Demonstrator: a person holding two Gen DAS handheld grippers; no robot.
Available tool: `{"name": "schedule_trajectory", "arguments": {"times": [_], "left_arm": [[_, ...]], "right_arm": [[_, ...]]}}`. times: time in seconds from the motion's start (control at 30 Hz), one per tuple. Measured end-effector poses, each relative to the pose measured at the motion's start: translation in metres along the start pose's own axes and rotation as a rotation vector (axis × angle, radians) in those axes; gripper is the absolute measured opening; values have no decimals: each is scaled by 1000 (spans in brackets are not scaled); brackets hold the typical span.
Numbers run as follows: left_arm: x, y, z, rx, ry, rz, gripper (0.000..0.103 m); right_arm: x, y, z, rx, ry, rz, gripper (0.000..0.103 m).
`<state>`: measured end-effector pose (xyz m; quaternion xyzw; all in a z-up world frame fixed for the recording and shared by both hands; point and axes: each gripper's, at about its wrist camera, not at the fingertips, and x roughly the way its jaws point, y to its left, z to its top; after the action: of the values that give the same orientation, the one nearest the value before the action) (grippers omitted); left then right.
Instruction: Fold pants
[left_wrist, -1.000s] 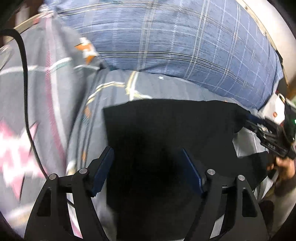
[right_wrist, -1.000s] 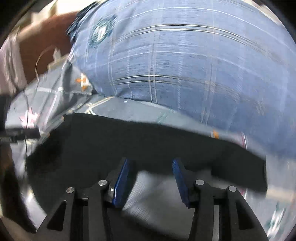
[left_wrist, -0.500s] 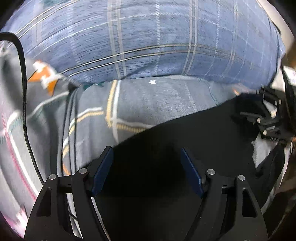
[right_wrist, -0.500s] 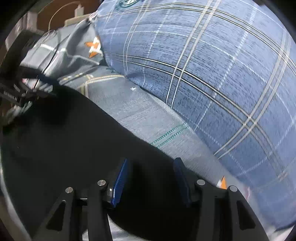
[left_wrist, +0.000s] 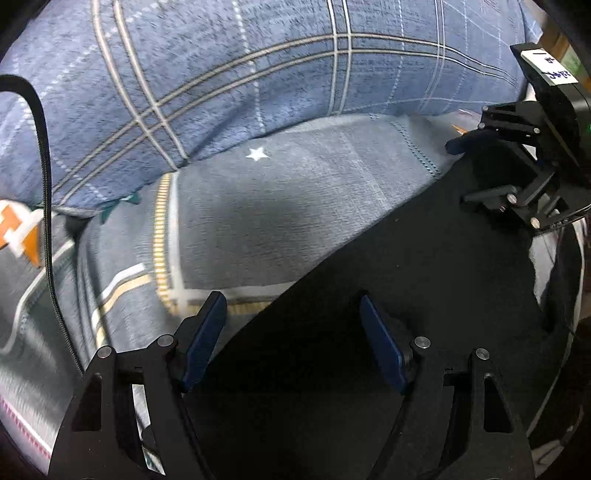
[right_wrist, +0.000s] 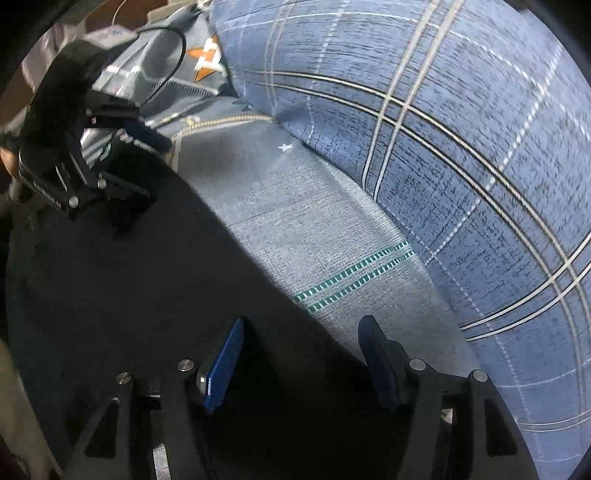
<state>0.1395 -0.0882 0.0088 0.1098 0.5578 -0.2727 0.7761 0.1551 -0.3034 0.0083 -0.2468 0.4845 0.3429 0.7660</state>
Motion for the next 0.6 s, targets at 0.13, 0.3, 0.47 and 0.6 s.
{"name": "schedule_trajectory", "arguments": {"times": [0.13,0.3,0.47,0.6], "left_arm": [[-1,-9,2,67,-17,-39,45],[-23,-35,-6,84,-54,-38,12],[-104,-55,-44,58,-225,-80,12],[-146,-91,-109,75,-283,-109,12]], "right_arm": [[-6,29,-3,-39,-36,-121,10],[-44,52,-12,-30,-120,-236,5],[-125,96,-49,34,-273,-279,5],[-160,159,-100,56,-331,-270,5]]}}
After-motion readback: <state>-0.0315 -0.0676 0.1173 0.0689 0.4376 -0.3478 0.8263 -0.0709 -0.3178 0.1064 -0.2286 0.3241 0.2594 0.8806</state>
